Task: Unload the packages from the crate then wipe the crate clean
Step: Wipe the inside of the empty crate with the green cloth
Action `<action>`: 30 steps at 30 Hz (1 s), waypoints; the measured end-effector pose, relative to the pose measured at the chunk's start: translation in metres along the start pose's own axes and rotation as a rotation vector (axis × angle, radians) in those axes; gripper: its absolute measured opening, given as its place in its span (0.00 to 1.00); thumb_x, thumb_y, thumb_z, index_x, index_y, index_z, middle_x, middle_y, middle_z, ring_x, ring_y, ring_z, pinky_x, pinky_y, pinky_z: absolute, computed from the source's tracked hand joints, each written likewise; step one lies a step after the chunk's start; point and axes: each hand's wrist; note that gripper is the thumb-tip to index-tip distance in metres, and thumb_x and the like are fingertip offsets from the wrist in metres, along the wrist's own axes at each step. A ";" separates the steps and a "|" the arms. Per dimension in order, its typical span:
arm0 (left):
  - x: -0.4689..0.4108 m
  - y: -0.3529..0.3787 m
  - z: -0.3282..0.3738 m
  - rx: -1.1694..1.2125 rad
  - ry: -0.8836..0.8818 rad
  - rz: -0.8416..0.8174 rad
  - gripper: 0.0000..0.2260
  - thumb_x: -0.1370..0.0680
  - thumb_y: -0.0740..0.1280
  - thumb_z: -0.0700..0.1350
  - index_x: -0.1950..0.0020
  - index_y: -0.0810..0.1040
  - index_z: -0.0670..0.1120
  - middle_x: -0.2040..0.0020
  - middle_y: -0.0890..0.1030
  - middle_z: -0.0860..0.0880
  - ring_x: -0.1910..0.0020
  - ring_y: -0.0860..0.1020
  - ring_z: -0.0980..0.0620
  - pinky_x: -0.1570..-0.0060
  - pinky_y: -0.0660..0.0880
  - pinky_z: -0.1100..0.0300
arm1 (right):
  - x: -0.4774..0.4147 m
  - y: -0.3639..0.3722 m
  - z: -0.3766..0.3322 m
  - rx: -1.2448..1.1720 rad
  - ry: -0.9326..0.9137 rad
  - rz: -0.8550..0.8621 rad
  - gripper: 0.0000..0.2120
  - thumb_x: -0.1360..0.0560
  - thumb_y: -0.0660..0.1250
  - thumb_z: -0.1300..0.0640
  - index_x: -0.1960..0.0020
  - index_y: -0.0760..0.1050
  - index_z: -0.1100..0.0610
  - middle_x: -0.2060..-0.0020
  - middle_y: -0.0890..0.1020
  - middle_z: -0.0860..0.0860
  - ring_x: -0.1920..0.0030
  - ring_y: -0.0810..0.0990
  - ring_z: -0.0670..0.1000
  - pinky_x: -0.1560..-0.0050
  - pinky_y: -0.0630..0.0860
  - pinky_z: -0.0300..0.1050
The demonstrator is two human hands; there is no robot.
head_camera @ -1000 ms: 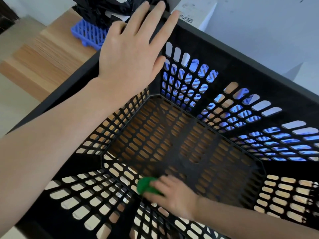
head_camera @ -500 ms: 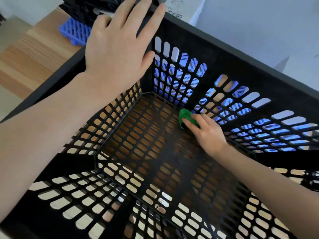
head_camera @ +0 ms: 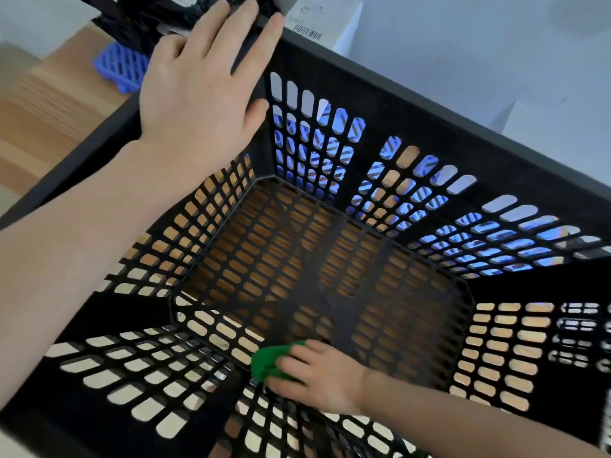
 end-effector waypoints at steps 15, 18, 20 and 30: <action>0.000 0.000 0.000 0.034 -0.002 -0.004 0.27 0.17 0.53 0.53 0.20 0.47 0.50 0.21 0.56 0.43 0.23 0.55 0.43 0.38 0.65 0.39 | 0.024 -0.074 0.142 0.378 0.746 0.170 0.22 0.35 0.73 0.68 0.42 0.79 0.58 0.49 0.80 0.60 0.57 0.79 0.61 0.64 0.79 0.51; 0.002 0.000 0.000 0.033 -0.003 -0.003 0.28 0.17 0.54 0.53 0.20 0.48 0.50 0.21 0.56 0.44 0.22 0.56 0.43 0.38 0.65 0.40 | 0.004 -0.055 0.110 0.284 0.893 0.217 0.21 0.37 0.76 0.63 0.45 0.79 0.56 0.51 0.80 0.57 0.59 0.78 0.59 0.64 0.79 0.49; 0.002 0.000 0.001 0.041 -0.005 -0.006 0.28 0.17 0.55 0.52 0.20 0.49 0.49 0.21 0.56 0.44 0.23 0.56 0.43 0.39 0.65 0.40 | 0.000 -0.047 0.083 0.224 0.790 0.158 0.22 0.39 0.77 0.60 0.46 0.78 0.55 0.50 0.79 0.56 0.59 0.78 0.58 0.62 0.79 0.47; 0.000 -0.003 0.001 0.160 -0.033 -0.018 0.30 0.20 0.61 0.52 0.21 0.54 0.48 0.22 0.59 0.43 0.24 0.59 0.41 0.41 0.67 0.40 | 0.021 -0.044 -0.002 0.031 0.174 -0.270 0.09 0.23 0.63 0.54 0.44 0.67 0.48 0.49 0.70 0.49 0.58 0.73 0.52 0.60 0.76 0.44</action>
Point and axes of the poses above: each hand's wrist, its own x-axis away from the middle knuckle, its own y-axis out of the palm, z = x × y
